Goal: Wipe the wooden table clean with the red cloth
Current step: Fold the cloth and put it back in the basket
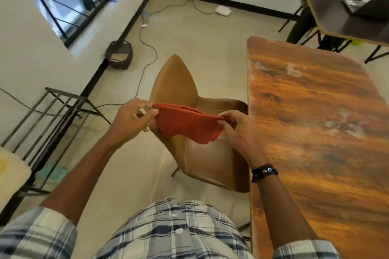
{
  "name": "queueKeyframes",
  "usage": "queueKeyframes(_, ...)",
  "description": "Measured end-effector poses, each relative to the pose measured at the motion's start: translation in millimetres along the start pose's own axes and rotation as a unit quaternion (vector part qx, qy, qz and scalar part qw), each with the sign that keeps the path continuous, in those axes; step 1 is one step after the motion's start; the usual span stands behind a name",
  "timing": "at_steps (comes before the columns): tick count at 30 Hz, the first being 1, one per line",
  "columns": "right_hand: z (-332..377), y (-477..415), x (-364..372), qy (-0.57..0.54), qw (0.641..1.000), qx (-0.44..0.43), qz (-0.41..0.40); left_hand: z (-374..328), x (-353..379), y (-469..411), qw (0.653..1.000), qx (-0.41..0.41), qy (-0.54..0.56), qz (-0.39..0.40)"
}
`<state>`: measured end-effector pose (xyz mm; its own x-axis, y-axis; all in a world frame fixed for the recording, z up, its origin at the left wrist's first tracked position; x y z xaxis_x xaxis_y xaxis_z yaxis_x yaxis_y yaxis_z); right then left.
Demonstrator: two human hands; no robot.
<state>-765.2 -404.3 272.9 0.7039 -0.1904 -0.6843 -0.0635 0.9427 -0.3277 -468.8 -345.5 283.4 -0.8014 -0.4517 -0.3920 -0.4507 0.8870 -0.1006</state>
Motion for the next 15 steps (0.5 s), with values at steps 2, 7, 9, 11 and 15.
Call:
queueKeyframes(2, 22.7, -2.6, 10.4, -0.01, 1.0, -0.022, 0.011, 7.7, -22.7, 2.2, 1.0, 0.001, -0.01, -0.016)
queueKeyframes(7, 81.4, 2.0, 42.8, -0.07, 0.996, -0.058, 0.026, 33.1, -78.9, 16.4, 0.991, -0.097, 0.06, -0.073)
queueKeyframes(9, 105.6, 6.7, 54.7, -0.101, 0.991, -0.076, 0.046, 43.3, -102.0, 22.9, 0.98, -0.139, 0.09, -0.109)
queueKeyframes(11, 131.3, 12.3, 67.0, -0.114, 0.987, -0.087, 0.073, 52.8, -127.5, 29.2, 0.97, -0.16, 0.109, -0.15)
queueKeyframes(15, 180.8, 22.2, 98.3, -0.113, 0.98, -0.102, 0.128, 66.1, -180.9, 44.3, 0.957, -0.155, 0.109, -0.22)
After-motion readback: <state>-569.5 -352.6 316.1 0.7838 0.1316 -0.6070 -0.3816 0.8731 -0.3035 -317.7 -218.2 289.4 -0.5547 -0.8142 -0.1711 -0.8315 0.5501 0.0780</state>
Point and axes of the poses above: each hand's wrist, its own y-axis away from the middle knuckle, its own x-axis out of the palm, z = x × y, the point moved 3 cm from there along -y, towards the middle knuckle, and after that the axes turned 15 degrees about -z, right-handed, at the moved point
